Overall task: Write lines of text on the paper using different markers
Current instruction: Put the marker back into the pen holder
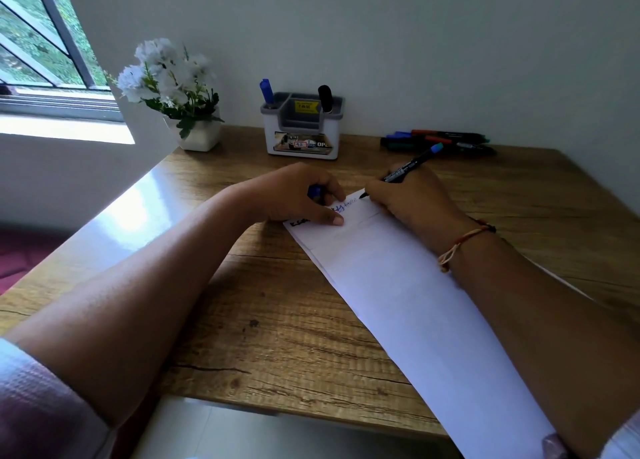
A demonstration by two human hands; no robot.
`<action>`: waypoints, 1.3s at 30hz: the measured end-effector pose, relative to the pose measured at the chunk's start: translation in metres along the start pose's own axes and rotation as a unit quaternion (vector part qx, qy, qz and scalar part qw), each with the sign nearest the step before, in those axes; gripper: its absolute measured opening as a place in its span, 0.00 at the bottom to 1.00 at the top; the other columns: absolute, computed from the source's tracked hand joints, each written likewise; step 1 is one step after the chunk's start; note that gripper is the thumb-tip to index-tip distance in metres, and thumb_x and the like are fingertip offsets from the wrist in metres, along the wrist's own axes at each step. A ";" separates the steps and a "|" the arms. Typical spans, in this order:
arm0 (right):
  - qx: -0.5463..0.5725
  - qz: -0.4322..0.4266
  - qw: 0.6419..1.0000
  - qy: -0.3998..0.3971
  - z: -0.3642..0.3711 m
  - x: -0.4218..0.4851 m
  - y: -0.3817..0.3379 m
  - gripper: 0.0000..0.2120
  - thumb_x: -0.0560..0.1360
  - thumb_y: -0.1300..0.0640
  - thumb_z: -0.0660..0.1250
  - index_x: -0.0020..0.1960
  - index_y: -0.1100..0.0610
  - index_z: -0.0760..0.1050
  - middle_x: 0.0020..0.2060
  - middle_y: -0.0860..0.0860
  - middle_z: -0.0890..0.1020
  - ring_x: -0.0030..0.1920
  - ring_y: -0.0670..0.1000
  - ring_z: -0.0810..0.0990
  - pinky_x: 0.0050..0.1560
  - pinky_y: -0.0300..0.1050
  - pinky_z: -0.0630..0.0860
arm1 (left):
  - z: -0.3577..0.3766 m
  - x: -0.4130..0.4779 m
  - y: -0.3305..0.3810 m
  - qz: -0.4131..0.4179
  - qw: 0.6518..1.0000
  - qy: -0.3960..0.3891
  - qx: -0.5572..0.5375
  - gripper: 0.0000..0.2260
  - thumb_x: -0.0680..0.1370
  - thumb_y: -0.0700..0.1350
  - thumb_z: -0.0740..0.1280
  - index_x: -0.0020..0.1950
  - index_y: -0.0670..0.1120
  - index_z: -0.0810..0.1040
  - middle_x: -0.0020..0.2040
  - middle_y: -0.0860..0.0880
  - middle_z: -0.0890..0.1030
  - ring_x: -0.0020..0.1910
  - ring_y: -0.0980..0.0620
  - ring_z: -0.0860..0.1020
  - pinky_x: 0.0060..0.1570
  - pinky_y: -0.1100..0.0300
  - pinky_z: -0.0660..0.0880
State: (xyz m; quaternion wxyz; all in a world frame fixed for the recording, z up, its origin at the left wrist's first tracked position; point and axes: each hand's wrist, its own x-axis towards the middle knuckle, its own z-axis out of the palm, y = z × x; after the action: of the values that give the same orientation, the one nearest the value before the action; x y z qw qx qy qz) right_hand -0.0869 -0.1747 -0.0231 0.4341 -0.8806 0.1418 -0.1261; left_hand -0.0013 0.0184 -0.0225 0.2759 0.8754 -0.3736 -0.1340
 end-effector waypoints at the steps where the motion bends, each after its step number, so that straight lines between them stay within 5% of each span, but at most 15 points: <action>1: 0.027 0.005 1.000 0.006 0.000 0.000 0.001 0.05 0.74 0.55 0.69 0.43 0.57 0.78 0.31 0.50 0.79 0.28 0.43 0.76 0.27 0.36 0.69 | 0.000 -0.001 0.001 0.001 1.000 0.002 -0.002 0.16 0.69 0.56 0.77 0.54 0.62 0.79 0.51 0.58 0.79 0.49 0.58 0.77 0.44 0.65 0.71; 6: 0.155 -0.009 0.988 0.011 -0.001 -0.001 0.002 0.02 0.76 0.58 0.72 0.47 0.56 0.80 0.37 0.53 0.84 0.27 0.39 0.79 0.27 0.32 0.73 | -0.004 -0.005 0.002 -0.001 0.995 0.072 -0.068 0.20 0.71 0.49 0.78 0.60 0.54 0.77 0.52 0.53 0.79 0.52 0.53 0.78 0.52 0.61 0.77; 12: 0.180 -0.023 0.983 0.002 -0.003 -0.002 -0.002 0.03 0.78 0.54 0.71 0.50 0.52 0.81 0.43 0.51 0.86 0.42 0.45 0.86 0.31 0.35 0.77 | -0.007 -0.007 0.003 0.013 0.968 0.159 -0.193 0.12 0.78 0.33 0.65 0.57 0.48 0.76 0.53 0.49 0.81 0.51 0.53 0.80 0.51 0.61 0.77; 18: 0.240 0.001 0.971 -0.011 -0.004 -0.005 -0.010 0.09 0.81 0.52 0.64 0.55 0.54 0.80 0.43 0.52 0.87 0.42 0.45 0.87 0.31 0.36 0.78 | -0.005 -0.004 0.002 0.036 0.925 0.174 -0.335 0.11 0.78 0.38 0.69 0.57 0.48 0.71 0.55 0.44 0.84 0.54 0.49 0.84 0.54 0.52 0.81; 25: 0.283 -0.036 0.958 0.003 -0.007 -0.010 -0.012 0.06 0.80 0.49 0.67 0.50 0.50 0.81 0.41 0.50 0.87 0.42 0.45 0.86 0.30 0.34 0.78 | -0.003 -0.002 0.003 0.042 0.952 0.190 -0.238 0.12 0.73 0.40 0.75 0.54 0.41 0.77 0.50 0.52 0.86 0.50 0.56 0.84 0.47 0.65 0.80; 31: 0.329 -0.037 0.944 -0.003 -0.009 -0.010 -0.015 0.15 0.82 0.45 0.61 0.45 0.48 0.83 0.40 0.50 0.88 0.42 0.45 0.86 0.31 0.36 0.78 | -0.002 -0.005 0.006 0.053 0.964 0.200 -0.165 0.09 0.74 0.46 0.74 0.53 0.46 0.83 0.47 0.47 0.84 0.48 0.48 0.82 0.55 0.53 0.80; 36: 0.336 -0.030 0.941 -0.017 -0.007 -0.009 -0.015 0.16 0.83 0.46 0.60 0.45 0.50 0.83 0.39 0.51 0.88 0.41 0.46 0.87 0.37 0.39 0.80 | -0.003 -0.003 0.002 0.024 0.928 0.217 -0.303 0.06 0.78 0.49 0.69 0.53 0.56 0.84 0.44 0.52 0.82 0.41 0.56 0.78 0.47 0.61 0.78; 39: 0.334 -0.044 0.941 -0.022 -0.006 -0.010 -0.015 0.15 0.83 0.48 0.59 0.47 0.50 0.83 0.40 0.51 0.88 0.42 0.46 0.87 0.38 0.39 0.80 | -0.006 -0.003 0.001 0.003 0.886 0.199 -0.419 0.10 0.74 0.50 0.72 0.55 0.54 0.83 0.43 0.54 0.84 0.44 0.55 0.82 0.49 0.58 0.81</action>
State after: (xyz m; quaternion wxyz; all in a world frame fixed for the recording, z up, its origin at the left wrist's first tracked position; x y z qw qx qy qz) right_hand -0.0958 -0.1669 -0.0087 0.7007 -0.6925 0.0434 -0.1660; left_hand -0.0015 0.0226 -0.0166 0.6858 0.6857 -0.2226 -0.0998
